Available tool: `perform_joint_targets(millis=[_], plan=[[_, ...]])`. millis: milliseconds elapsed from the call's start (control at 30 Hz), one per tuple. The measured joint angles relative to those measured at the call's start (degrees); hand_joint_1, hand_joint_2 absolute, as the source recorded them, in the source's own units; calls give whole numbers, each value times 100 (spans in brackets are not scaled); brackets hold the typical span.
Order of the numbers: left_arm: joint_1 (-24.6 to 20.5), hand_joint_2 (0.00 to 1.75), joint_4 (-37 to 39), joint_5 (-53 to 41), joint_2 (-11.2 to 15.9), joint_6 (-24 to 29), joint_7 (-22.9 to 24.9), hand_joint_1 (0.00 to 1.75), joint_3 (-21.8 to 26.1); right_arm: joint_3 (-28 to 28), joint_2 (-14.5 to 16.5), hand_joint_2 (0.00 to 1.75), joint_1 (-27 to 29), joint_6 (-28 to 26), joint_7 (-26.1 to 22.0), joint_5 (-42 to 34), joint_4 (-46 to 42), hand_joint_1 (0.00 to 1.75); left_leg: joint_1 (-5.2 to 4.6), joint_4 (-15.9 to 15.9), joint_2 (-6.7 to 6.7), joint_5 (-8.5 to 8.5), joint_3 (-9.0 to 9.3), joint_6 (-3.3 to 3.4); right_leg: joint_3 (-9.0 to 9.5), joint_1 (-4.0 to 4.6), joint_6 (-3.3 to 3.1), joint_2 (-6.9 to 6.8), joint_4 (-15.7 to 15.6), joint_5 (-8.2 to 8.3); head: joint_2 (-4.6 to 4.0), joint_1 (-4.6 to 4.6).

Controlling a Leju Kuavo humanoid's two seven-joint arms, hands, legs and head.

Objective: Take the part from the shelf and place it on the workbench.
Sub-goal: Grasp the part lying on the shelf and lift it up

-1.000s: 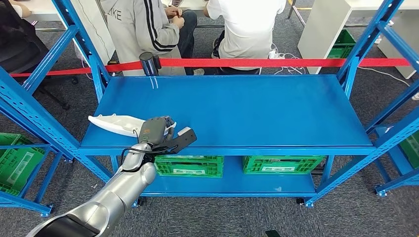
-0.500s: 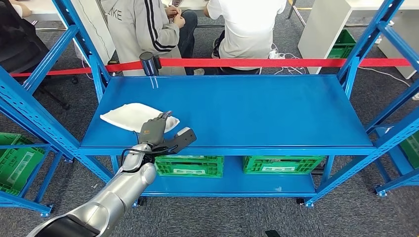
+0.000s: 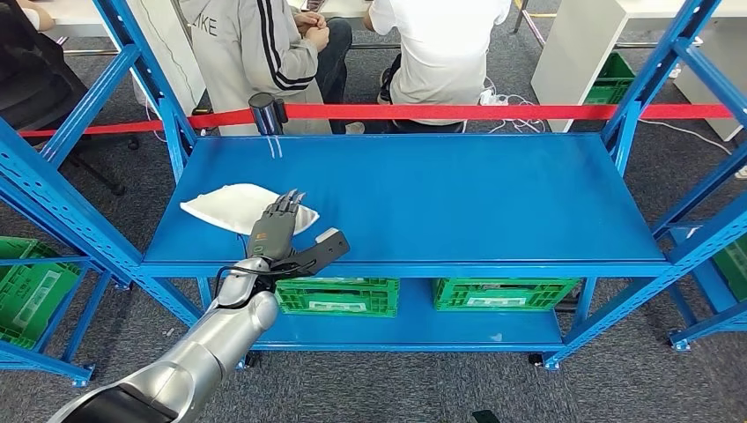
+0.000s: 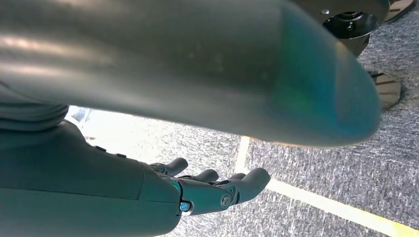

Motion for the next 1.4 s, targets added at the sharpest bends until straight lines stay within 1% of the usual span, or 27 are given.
perform_joint_targets(millis=[433,767,833,933,967,1067,1100,1233,1400], plan=[[1,175,0,1,12,-68,145,0,0,0,0,0,-1,1,-6,5,0,0,0,0,0,0,0,0,0,0,0,0,0,0,0,0],[10,175,16,-48,12,-103,343,0,-8,0,0,0,-1,0,-6,5,0,0,0,0,0,0,0,0,0,0,0,0,0,0,0,0],[12,175,17,-66,13,-104,403,0,-18,0,0,0,-2,-1,-6,5,0,0,0,0,0,0,0,0,0,0,0,0,0,0,0,0],[12,175,18,-134,15,-103,621,1,-58,0,0,0,-2,0,-6,5,0,0,0,0,0,0,0,0,0,0,0,0,0,0,0,0],[12,175,19,-155,16,-103,701,17,-73,0,0,0,-2,1,-6,5,0,0,0,0,0,0,0,0,0,0,0,0,0,0,0,0],[12,175,23,-217,24,-103,870,147,-107,0,0,0,-4,0,-6,16,0,0,0,0,0,0,0,0,0,0,0,0,0,0,0,0],[12,175,27,-239,26,-103,914,175,-119,0,0,0,-5,0,-6,25,0,0,0,0,0,0,0,0,0,0,0,0,0,0,0,0],[12,175,44,-287,30,-103,1023,175,-151,0,0,0,-5,0,-4,64,0,0,0,0,0,0,0,1,1,0,0,-1,0,0,0,0],[12,175,46,-305,32,-97,1047,175,-160,0,0,0,-5,0,-5,73,0,0,0,0,0,1,1,1,1,0,0,-1,0,0,0,0]])
